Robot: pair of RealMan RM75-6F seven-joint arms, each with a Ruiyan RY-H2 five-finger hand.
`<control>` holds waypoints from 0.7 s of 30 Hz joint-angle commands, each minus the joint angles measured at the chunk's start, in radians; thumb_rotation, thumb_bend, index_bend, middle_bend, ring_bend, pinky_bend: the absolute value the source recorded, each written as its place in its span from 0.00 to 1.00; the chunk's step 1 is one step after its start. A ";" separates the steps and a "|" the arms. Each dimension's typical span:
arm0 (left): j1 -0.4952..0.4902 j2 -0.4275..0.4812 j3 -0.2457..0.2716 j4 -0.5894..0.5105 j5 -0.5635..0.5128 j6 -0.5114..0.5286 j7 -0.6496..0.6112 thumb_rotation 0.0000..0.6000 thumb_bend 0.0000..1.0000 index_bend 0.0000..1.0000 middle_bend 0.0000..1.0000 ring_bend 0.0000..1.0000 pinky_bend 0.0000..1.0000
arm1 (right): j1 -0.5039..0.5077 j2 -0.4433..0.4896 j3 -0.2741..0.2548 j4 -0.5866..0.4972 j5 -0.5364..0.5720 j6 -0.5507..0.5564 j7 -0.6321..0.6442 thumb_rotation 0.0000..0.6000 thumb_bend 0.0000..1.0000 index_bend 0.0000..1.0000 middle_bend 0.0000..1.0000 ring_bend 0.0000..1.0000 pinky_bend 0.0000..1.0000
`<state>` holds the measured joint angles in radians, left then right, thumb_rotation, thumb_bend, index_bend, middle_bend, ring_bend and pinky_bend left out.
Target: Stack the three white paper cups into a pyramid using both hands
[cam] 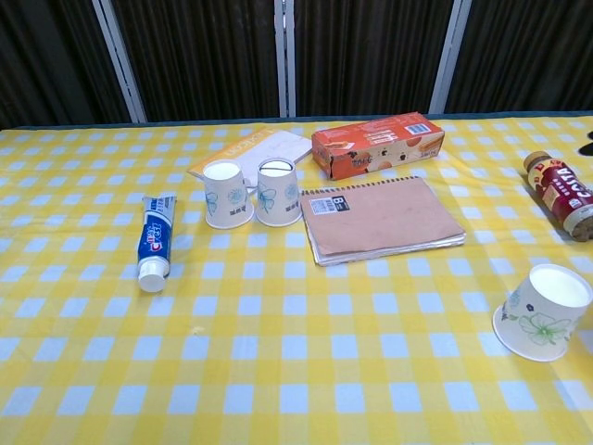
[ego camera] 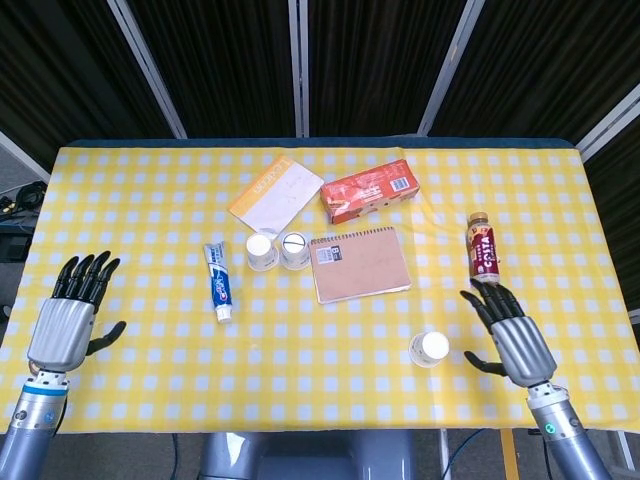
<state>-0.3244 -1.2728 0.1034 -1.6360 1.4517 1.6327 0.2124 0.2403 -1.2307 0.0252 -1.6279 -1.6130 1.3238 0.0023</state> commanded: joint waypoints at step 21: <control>0.042 0.014 -0.059 -0.009 0.050 -0.084 0.002 1.00 0.23 0.00 0.00 0.00 0.00 | 0.102 -0.029 0.005 -0.147 0.195 -0.225 -0.293 1.00 0.17 0.25 0.00 0.00 0.00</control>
<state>-0.2834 -1.2596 0.0457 -1.6446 1.5012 1.5502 0.2153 0.3415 -1.2548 0.0260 -1.7812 -1.4300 1.1001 -0.2810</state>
